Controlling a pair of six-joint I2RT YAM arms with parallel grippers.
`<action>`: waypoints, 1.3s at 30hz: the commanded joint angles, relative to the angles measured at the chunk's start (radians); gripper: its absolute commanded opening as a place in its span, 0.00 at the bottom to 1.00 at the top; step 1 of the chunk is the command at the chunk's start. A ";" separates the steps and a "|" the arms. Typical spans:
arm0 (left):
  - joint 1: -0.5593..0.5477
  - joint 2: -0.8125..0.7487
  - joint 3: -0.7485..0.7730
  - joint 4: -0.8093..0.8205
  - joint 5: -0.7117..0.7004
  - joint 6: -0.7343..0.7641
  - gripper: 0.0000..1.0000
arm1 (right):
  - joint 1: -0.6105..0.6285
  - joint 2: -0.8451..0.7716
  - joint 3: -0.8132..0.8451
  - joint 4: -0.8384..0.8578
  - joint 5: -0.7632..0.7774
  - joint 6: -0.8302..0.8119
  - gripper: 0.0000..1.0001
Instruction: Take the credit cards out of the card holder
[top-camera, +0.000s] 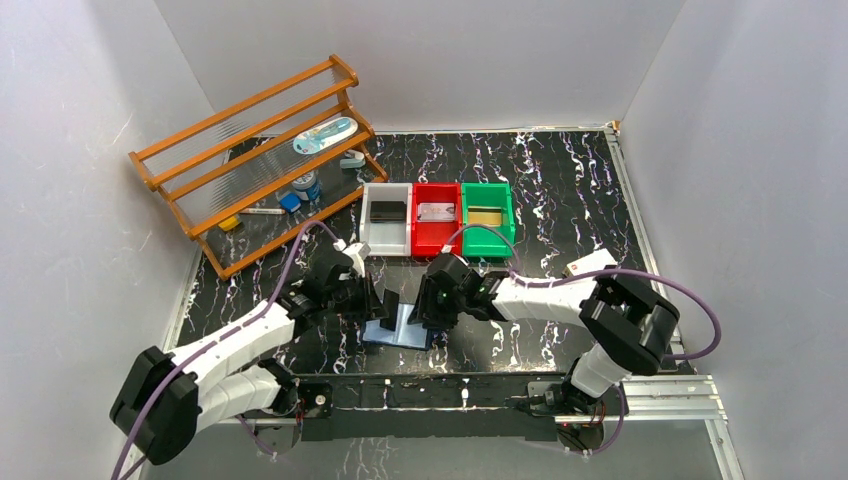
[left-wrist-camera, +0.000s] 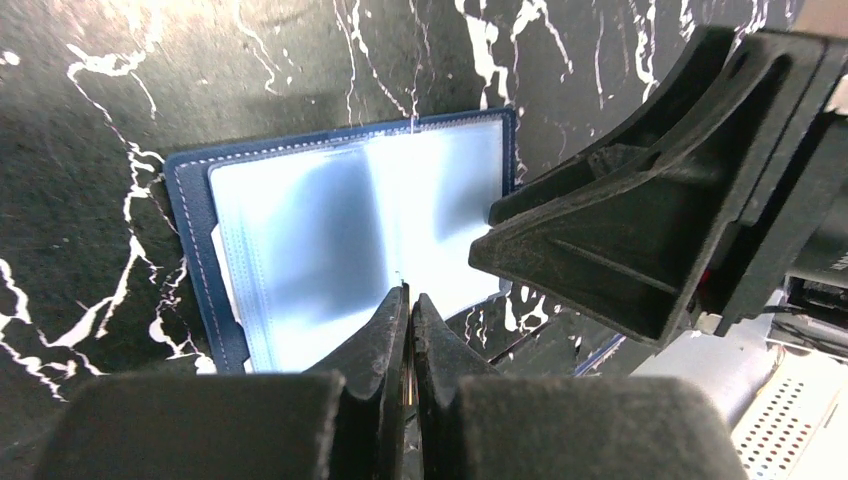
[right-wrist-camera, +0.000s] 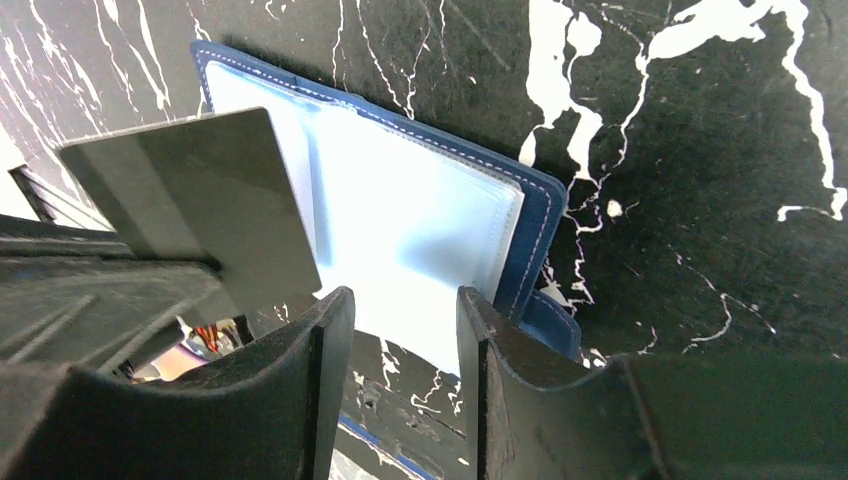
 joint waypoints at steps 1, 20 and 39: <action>-0.002 -0.075 0.040 -0.059 -0.061 0.009 0.00 | -0.005 -0.053 0.061 -0.034 0.001 -0.074 0.51; -0.001 -0.256 0.142 -0.298 -0.234 -0.040 0.00 | -0.032 0.141 0.250 -0.185 -0.126 -0.053 0.52; 0.005 -0.111 0.337 -0.309 -0.286 0.064 0.00 | -0.161 -0.185 0.057 0.213 0.021 -0.094 0.72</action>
